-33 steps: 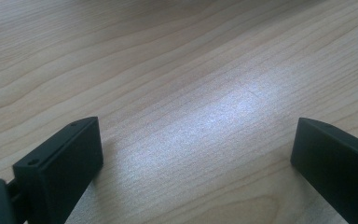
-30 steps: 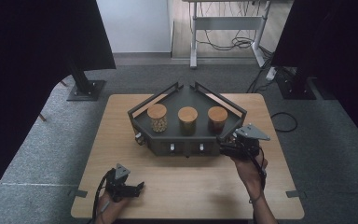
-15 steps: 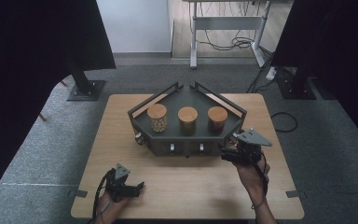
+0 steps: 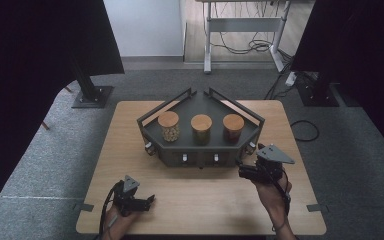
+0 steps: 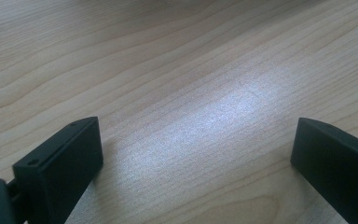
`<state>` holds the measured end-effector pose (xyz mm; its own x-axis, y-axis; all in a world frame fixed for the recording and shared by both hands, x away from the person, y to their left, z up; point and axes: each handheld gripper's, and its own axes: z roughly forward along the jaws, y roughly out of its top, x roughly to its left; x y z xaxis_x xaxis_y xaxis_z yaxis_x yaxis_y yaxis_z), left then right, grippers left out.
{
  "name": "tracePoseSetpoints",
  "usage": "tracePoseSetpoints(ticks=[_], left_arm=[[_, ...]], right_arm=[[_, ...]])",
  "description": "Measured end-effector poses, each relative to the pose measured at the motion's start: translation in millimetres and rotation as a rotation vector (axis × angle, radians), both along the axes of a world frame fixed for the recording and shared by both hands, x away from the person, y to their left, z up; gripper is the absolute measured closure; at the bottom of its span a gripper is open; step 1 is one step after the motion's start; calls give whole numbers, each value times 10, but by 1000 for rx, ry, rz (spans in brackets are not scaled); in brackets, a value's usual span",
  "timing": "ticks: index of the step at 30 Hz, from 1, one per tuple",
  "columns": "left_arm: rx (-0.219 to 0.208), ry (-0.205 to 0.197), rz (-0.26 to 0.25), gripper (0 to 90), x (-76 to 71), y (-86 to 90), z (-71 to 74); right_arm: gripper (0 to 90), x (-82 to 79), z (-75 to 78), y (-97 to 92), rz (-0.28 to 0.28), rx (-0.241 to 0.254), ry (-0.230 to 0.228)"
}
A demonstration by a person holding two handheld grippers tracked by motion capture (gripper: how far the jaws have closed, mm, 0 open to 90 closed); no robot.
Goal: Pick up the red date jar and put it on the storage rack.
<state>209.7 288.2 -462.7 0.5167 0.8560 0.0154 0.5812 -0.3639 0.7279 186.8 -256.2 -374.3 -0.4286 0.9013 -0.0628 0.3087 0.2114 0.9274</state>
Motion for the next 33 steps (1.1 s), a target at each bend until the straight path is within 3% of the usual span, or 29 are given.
tracePoseSetpoints(ticks=[33], left_arm=[[1,2,2,19,-2,-3,4]], right_arm=[[103,-269,-159,-33,-3,-24,16]])
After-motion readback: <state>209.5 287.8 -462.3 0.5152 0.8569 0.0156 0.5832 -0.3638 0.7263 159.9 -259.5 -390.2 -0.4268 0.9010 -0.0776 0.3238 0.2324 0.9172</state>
